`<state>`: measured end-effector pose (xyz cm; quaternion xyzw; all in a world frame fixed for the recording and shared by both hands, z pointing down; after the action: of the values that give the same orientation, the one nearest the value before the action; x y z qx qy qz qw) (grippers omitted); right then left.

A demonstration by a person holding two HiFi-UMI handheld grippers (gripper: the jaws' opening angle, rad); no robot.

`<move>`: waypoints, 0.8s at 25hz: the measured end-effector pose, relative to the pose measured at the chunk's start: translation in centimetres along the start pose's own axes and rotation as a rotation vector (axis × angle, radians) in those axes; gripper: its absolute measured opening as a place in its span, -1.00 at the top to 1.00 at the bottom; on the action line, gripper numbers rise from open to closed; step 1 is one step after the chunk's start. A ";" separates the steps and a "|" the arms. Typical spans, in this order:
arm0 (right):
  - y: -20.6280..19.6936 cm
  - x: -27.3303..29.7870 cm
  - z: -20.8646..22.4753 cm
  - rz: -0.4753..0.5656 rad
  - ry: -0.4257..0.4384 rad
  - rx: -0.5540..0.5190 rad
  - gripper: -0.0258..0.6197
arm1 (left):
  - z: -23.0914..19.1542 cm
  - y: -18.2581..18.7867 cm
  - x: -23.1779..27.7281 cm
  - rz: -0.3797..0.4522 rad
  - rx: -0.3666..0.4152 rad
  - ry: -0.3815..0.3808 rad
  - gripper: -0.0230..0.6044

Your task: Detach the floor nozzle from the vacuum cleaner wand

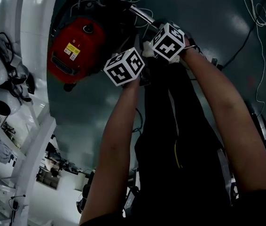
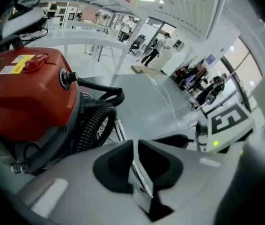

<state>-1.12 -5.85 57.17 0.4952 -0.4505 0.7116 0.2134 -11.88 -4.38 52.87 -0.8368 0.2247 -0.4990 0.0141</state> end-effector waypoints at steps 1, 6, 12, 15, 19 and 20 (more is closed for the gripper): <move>0.0 -0.4 -0.1 0.009 -0.011 0.002 0.64 | 0.2 -0.1 -0.2 -0.009 0.010 -0.018 0.85; 0.1 -2.1 -0.2 0.055 -0.066 0.032 0.84 | 1.2 -0.1 -0.7 -0.015 0.090 -0.058 0.90; 0.6 -3.6 -0.1 0.095 -0.097 0.082 0.92 | 0.7 1.9 -1.8 0.077 0.080 -0.079 0.90; 1.5 -4.8 0.4 0.134 -0.123 0.113 0.92 | 0.8 3.1 -2.5 0.101 0.113 -0.078 0.90; 3.2 -6.8 1.1 0.187 -0.170 0.165 0.93 | 1.7 4.7 -3.5 0.130 0.192 -0.074 0.90; 3.6 -7.4 1.2 0.198 -0.183 0.176 0.93 | 2.0 5.0 -3.8 0.139 0.209 -0.075 0.90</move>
<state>-0.10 -7.63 49.16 0.5279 -0.4504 0.7178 0.0560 -13.50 -7.85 47.48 -0.8313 0.2284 -0.4858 0.1441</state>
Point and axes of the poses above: the fingertips, and each gripper's own axes: x forward along the fingers, z to its right, y out of its top, the point moved 6 cm from there along -x, backward along the fingers, and after that the axes turned 14 degrees about -x, right-handed, at the moved point
